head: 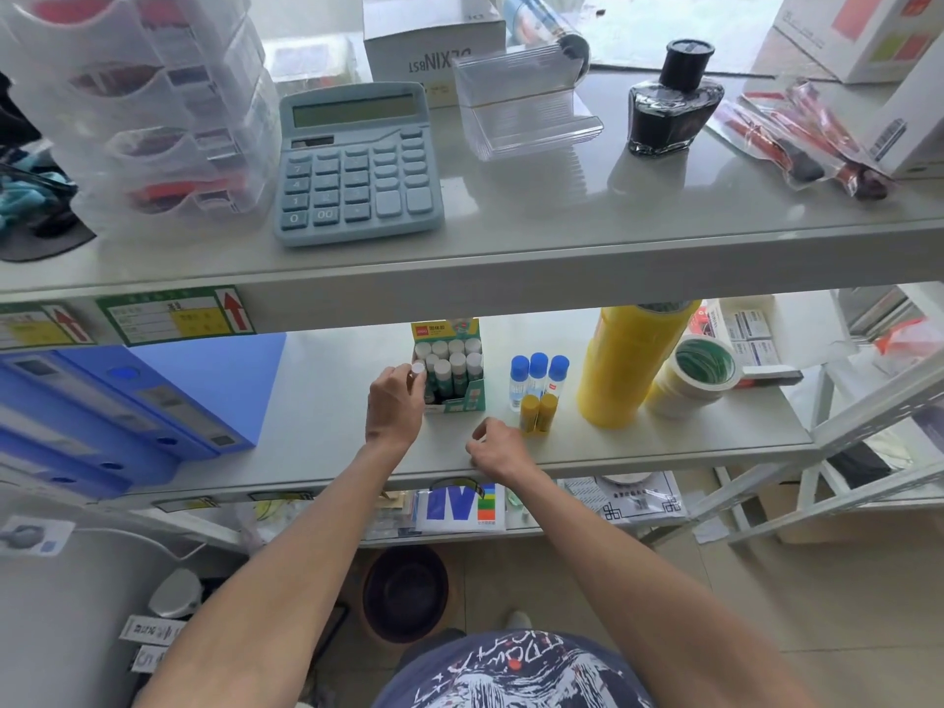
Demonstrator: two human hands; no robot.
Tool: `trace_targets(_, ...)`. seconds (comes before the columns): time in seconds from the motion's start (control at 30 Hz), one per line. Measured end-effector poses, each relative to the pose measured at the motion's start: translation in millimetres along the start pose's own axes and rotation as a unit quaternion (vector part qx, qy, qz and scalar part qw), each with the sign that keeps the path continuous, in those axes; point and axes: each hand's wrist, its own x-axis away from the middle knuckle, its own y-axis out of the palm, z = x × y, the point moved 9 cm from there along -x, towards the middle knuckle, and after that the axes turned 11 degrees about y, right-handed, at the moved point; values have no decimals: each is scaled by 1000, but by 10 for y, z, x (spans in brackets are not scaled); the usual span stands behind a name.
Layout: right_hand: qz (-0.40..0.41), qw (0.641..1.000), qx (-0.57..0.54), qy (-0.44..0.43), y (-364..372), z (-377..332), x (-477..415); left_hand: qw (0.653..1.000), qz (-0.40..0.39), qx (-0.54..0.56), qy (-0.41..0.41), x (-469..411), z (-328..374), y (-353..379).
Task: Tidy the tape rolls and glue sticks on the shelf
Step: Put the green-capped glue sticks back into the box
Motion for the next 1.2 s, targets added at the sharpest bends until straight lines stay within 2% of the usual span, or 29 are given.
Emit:
trace_targets(0.4,4,1000,2,7,9,-1,-41,998,-41,5,40,-17,111,57)
trace_targets(0.7,8,1000,17,11,-4,2,-51,989,-106,-88,46,11,43,152)
trace_targets(1.03,0,1000,25,11,-1,-49,-27,980,-153,-122,-16,-97,-35,237)
trace_targets(1.2,-16,999,36,12,17,-122,-9,979,-168,-105,-44,4,-61,241)
